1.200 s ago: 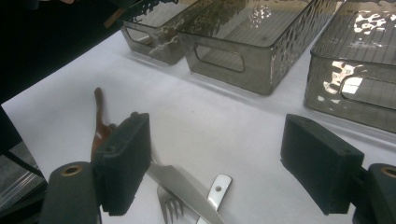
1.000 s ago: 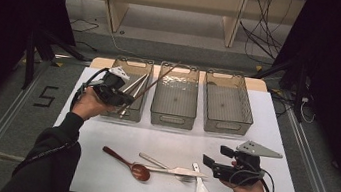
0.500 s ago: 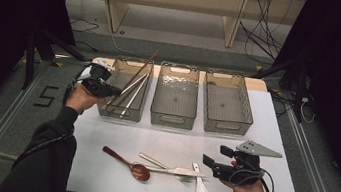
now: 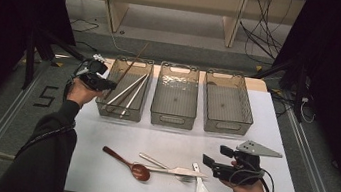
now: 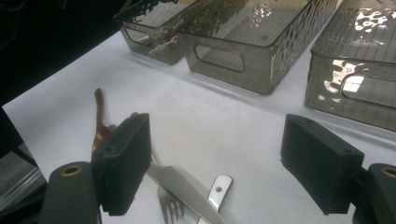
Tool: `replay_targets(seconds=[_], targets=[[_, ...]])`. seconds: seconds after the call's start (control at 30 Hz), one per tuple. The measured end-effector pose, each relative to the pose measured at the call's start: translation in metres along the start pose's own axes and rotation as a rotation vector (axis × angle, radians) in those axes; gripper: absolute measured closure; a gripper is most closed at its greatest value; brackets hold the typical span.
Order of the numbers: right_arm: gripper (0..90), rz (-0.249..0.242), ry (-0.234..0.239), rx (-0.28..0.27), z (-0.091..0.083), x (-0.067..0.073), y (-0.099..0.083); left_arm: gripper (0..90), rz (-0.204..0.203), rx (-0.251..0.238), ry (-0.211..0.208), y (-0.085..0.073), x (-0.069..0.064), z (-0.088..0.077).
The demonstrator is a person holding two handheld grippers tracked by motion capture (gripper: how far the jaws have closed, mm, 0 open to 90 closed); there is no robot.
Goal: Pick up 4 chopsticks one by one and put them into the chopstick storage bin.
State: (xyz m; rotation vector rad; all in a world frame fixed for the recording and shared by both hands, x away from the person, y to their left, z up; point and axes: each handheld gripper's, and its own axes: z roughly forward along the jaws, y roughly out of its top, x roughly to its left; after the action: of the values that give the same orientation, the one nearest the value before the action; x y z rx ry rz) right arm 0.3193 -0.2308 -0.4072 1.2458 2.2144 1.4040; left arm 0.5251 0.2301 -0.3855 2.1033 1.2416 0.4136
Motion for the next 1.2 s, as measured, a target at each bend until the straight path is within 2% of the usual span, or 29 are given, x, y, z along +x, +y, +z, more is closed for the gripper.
replay_targets(seconds=[0.43, 0.6, 0.7, 0.77, 0.83, 0.97, 1.03, 1.2], targets=[[25.4, -0.001, 0.004, -0.001, 0.0, 0.0, 0.0, 83.9, -0.014, 0.054, 0.02, -0.005, 0.004, 0.017], [25.5, -0.002, 0.004, -0.004, -0.001, 0.0, 0.0, 83.7, -0.019, 0.077, 0.023, -0.007, 0.004, 0.019], [25.4, -0.002, 0.004, -0.004, -0.001, 0.0, 0.0, 83.3, -0.038, 0.077, 0.032, -0.009, 0.005, 0.02], [25.4, -0.002, 0.004, -0.004, 0.0, 0.0, 0.0, 81.6, -0.031, 0.101, 0.032, -0.009, 0.004, 0.02], [25.4, -0.004, 0.005, -0.004, 0.0, 0.0, 0.0, 73.5, -0.019, 0.115, 0.033, -0.009, 0.001, 0.019], [25.4, -0.003, 0.005, -0.003, 0.0, 0.0, 0.0, 57.9, 0.005, 0.104, 0.001, -0.008, -0.009, 0.011], [25.4, -0.003, 0.005, -0.003, 0.0, 0.0, 0.0, 51.0, 0.036, 0.106, -0.034, -0.009, -0.016, 0.006], [25.4, -0.004, 0.004, -0.002, 0.0, 0.001, 0.0, 38.9, 0.103, 0.087, -0.09, -0.015, -0.035, -0.009]])
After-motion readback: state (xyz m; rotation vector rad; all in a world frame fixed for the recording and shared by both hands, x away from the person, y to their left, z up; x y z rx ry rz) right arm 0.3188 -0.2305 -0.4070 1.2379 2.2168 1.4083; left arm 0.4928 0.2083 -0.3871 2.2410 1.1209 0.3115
